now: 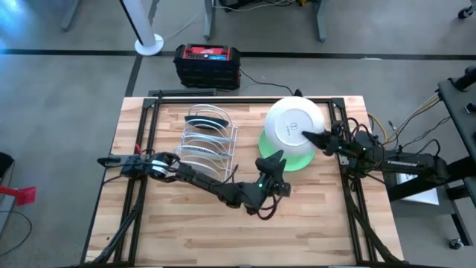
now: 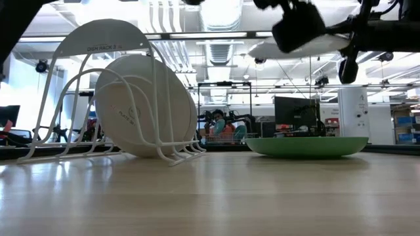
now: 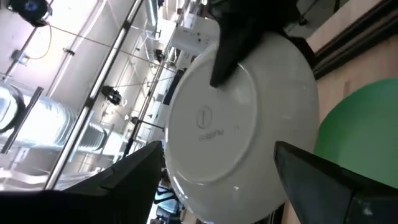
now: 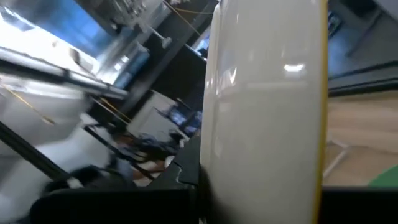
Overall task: Sort dishes
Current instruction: Put the yellow pattern plate in the dish rack
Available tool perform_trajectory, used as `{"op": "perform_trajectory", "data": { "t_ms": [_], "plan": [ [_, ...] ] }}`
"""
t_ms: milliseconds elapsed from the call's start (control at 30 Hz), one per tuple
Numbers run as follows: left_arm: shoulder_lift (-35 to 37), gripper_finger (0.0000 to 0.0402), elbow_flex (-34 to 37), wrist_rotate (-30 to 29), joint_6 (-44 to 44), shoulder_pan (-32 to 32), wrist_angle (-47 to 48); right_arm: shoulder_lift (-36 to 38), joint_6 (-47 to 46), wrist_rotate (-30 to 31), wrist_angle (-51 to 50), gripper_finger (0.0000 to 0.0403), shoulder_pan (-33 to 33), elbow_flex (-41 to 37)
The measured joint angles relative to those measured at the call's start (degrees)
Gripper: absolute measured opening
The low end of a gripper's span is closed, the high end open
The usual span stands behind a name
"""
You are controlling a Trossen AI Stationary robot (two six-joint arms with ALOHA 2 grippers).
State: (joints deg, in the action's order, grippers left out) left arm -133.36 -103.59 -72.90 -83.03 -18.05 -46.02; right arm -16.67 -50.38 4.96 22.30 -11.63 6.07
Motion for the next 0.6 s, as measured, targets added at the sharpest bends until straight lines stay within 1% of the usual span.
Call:
{"op": "perform_trajectory", "data": {
  "t_ms": [167, 400, 600],
  "plan": [
    [0.76, 0.0296, 0.07, -0.68, -0.47, -1.32, -3.45, -0.33, 8.45, 0.45, 0.27, 0.0024, -0.08, -0.01],
    [2.82, 0.0296, 0.13, -1.36, -0.28, -1.94, -4.18, -0.8, 20.46, -0.75, 0.36, 0.0024, -0.01, 1.27],
    [4.79, 0.0296, 0.13, -1.64, -0.26, -2.2, -4.28, -3.96, 28.58, -1.5, 0.34, 0.0024, -0.04, 3.97]
  ]
}}
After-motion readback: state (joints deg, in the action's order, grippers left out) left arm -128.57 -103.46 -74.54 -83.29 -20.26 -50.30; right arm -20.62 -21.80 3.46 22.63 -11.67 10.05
